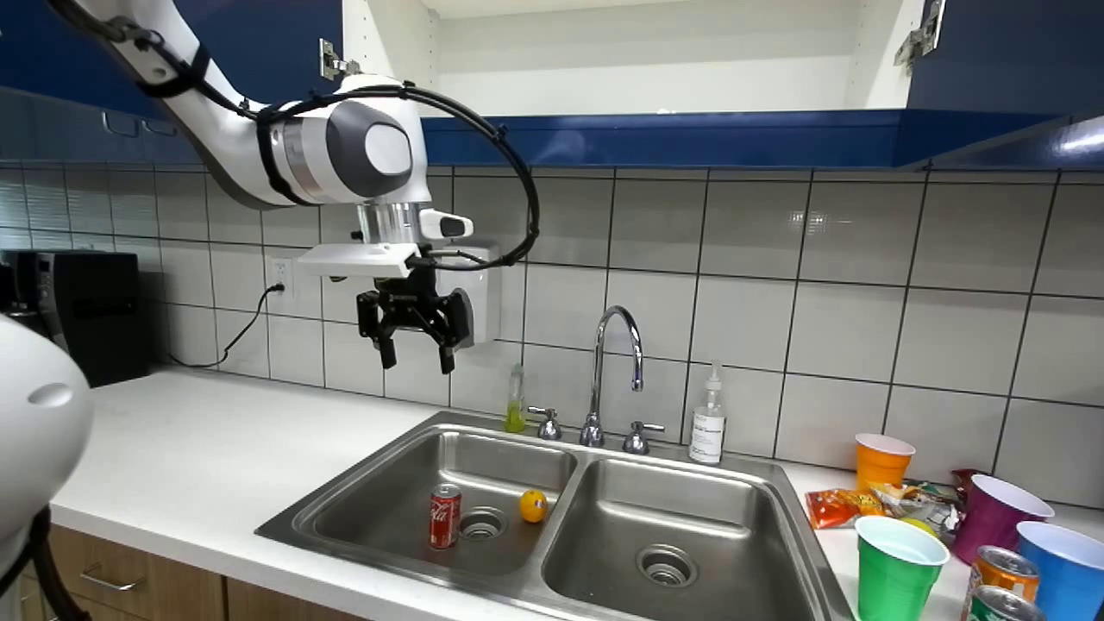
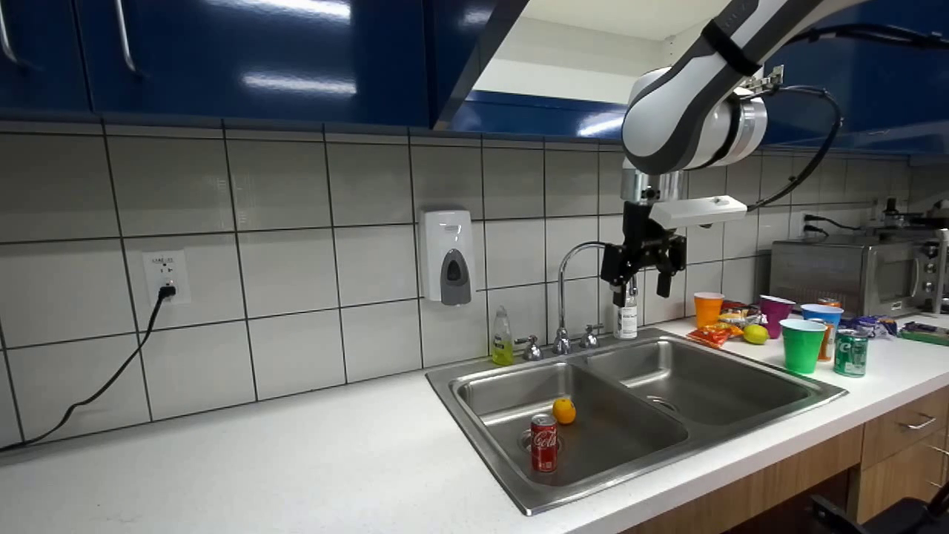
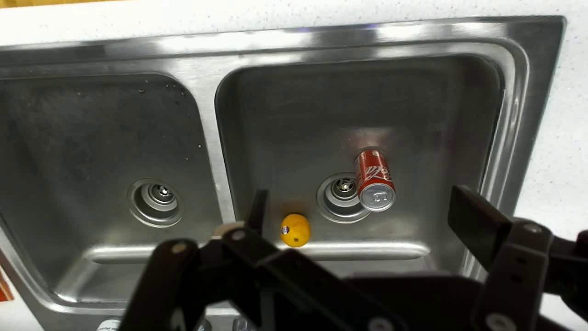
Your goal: Remove the red can from the sink and put it in the cabinet
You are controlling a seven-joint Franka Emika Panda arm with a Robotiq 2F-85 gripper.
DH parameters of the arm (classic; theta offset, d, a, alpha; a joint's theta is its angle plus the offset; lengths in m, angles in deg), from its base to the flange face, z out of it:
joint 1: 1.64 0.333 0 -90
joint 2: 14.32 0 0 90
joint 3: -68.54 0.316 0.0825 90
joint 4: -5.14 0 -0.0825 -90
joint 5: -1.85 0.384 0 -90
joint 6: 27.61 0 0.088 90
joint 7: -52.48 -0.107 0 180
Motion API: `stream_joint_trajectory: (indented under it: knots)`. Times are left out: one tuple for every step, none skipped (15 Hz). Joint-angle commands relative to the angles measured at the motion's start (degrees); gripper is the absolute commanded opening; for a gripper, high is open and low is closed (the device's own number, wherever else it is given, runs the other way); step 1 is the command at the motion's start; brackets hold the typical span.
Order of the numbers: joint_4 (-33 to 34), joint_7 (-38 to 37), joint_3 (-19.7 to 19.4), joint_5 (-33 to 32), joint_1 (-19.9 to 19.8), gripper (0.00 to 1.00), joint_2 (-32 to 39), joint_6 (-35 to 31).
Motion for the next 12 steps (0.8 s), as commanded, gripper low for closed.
stream_joint_trajectory:
  knots:
    - [0.6,0.8,0.6,0.0,-0.4,1.00,2.1,-0.7]
    - [0.4,0.7,0.6,0.0,-0.4,1.00,2.9,-1.4]
    - [0.3,0.6,0.7,0.0,-0.3,1.00,3.8,-1.9]
    - [0.2,0.4,0.7,0.0,-0.3,1.00,4.9,-2.7]
    - [0.2,0.3,0.8,0.0,-0.2,1.00,6.0,-3.5]
    - [0.3,0.2,0.9,0.0,-0.2,1.00,7.2,-4.4]
    - [0.3,0.3,0.9,0.1,-0.1,1.00,8.4,-5.4]
    - [0.4,0.1,1.1,0.0,0.0,1.00,9.8,-6.5]
    - [0.4,0.0,1.2,-0.1,0.0,1.00,10.9,-7.5]
    - [0.3,0.0,1.3,-0.4,0.0,1.00,12.2,-8.8]
    - [0.3,-0.3,1.4,-0.7,-0.1,1.00,13.4,-9.8]
    - [0.2,-0.5,1.5,-1.1,-0.3,1.00,14.5,-10.9]
